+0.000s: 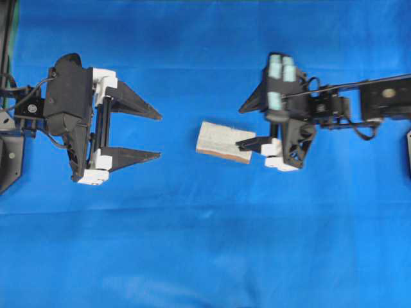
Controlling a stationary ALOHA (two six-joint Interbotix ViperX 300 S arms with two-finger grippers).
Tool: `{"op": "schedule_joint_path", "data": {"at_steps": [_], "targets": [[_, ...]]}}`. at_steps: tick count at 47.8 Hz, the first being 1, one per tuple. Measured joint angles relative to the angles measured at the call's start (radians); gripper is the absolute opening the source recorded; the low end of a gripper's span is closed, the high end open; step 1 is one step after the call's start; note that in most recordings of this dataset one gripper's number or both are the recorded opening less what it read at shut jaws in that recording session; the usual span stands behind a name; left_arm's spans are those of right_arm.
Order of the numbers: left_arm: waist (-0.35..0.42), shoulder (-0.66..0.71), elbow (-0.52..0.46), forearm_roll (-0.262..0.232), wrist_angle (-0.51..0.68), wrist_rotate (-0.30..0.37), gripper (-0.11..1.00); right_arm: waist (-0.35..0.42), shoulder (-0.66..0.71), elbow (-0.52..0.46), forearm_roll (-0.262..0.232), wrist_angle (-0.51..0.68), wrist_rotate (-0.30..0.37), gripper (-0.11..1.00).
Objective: Hand over the sponge with the left arm and wipe it with the right arm.
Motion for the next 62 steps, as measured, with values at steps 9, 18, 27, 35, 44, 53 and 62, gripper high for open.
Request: {"op": "schedule_joint_path", "data": {"at_steps": [9,18,27,35,44,53,62], "targets": [[0.0,0.0,0.0,0.002,0.0,0.002,0.76,0.006,-0.08,0.023,-0.003,0.0,-0.002,0.74],[0.0,0.0,0.0,0.002,0.0,0.0,0.76,0.006,-0.083,0.028,-0.005,-0.012,-0.002,0.74],[0.0,0.0,0.0,0.002,0.0,0.0,0.76,0.006,-0.087,0.032,-0.003,-0.023,-0.002,0.74],[0.0,-0.034,0.006,0.002,0.0,-0.003,0.76,0.008,-0.141,0.054,-0.005,-0.023,-0.003,0.74],[0.0,-0.13,0.049,0.0,0.014,-0.005,0.76,0.008,-0.295,0.124,-0.005,-0.023,-0.003,0.74],[0.0,-0.255,0.089,0.0,0.04,-0.008,0.76,0.008,-0.465,0.187,-0.003,0.006,-0.005,0.74],[0.0,-0.38,0.123,0.002,0.114,0.002,0.76,0.008,-0.64,0.242,-0.015,0.078,-0.006,0.74]]}}
